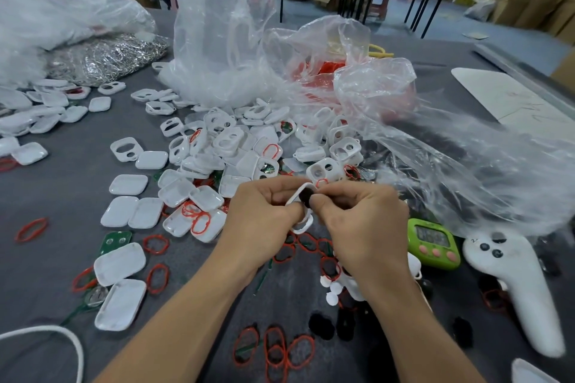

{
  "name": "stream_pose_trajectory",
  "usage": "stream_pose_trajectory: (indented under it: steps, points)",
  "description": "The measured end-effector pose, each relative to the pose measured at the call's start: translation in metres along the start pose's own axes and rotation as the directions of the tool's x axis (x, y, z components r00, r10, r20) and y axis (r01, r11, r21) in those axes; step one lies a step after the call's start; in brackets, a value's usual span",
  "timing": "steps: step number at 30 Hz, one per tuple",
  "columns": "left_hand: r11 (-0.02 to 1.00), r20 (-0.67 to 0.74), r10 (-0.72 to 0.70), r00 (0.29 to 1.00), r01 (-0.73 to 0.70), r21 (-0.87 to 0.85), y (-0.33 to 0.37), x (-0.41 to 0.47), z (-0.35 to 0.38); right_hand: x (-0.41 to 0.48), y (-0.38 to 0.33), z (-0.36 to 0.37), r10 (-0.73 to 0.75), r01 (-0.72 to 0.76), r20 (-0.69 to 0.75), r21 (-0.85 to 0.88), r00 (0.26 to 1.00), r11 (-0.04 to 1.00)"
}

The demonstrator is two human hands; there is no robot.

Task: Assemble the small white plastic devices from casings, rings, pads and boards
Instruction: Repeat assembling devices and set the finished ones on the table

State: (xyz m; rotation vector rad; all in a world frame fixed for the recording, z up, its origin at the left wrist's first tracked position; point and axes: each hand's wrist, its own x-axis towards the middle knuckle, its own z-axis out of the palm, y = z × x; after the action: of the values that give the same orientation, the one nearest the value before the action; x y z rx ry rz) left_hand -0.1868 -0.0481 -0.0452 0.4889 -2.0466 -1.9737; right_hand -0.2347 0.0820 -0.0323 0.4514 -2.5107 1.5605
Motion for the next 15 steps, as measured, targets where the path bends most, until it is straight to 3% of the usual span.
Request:
stream_pose_trajectory:
  steps: [5, 10, 12, 15]
  points:
    - [0.997, -0.028, -0.038, 0.999, 0.036, -0.065, -0.002, 0.001, 0.002, -0.003, -0.001, 0.005, -0.066, 0.059, -0.064, -0.107, 0.996, 0.992]
    - [0.989, -0.019, -0.037, 0.999, 0.034, -0.145, -0.001, 0.000, 0.000, -0.001, 0.003, 0.009, 0.028, -0.041, -0.131, -0.099, 0.991, 0.994]
    - [0.979, -0.010, -0.043, 0.999, 0.040, -0.199, 0.000, 0.000, -0.001, 0.003, 0.006, 0.006, 0.101, -0.103, -0.066, -0.032, 0.993, 0.994]
    - [0.980, 0.057, -0.018, 0.998, 0.029, -0.197, 0.001, -0.002, -0.003, 0.010, 0.009, -0.005, 0.168, -0.190, 0.179, 0.113, 0.969, 0.975]
